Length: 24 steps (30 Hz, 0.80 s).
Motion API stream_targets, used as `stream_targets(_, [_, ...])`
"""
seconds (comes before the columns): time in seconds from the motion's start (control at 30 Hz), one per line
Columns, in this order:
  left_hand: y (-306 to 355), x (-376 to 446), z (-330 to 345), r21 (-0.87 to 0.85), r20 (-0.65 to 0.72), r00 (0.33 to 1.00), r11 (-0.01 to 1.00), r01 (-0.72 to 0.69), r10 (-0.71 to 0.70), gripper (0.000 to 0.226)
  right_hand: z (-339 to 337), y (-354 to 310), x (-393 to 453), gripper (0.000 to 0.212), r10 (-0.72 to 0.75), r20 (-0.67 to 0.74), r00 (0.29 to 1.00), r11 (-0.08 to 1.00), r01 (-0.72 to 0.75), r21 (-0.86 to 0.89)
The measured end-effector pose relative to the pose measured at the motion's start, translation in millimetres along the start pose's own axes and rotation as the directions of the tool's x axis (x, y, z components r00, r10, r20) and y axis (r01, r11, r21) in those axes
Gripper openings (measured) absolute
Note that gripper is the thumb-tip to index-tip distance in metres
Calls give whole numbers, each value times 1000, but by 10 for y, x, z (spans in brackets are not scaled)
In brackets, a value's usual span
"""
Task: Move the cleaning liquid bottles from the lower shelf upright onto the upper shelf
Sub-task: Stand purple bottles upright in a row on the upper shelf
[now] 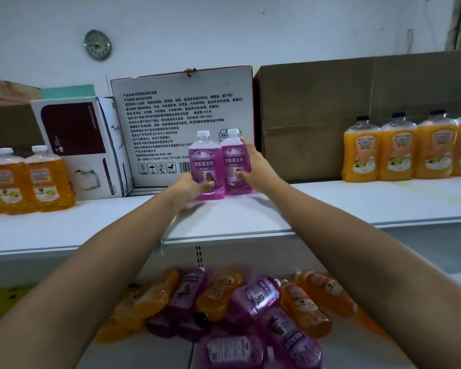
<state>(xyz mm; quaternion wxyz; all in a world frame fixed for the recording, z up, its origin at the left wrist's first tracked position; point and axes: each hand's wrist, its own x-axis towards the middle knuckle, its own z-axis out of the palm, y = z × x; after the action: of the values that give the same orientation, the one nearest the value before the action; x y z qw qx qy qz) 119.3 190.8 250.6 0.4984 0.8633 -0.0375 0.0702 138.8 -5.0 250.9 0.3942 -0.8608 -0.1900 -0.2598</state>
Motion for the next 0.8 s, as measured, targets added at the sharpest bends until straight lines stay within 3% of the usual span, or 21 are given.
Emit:
stream_targets(0.13, [46,137,-5,-162,-31,998,985,56,-61,17,25,40,63,96,-19,-46,999,999,17,-46])
stream_targets(0.33, [-17,276,13,-180,-79,997,984,7,-21,25,72,97,145,90,-51,-115,992,984,31,-175])
stream_targets(0.6, [-154,403,-59,-228,-122,992,974,15,-44,31,-190,166,42,85,-47,-86,995,997,43,-58])
stream_targets(0.8, [-106,384,5,-191,-99,995,981,8,-27,23,-223,144,7,83,-27,-33,999,999,28,30])
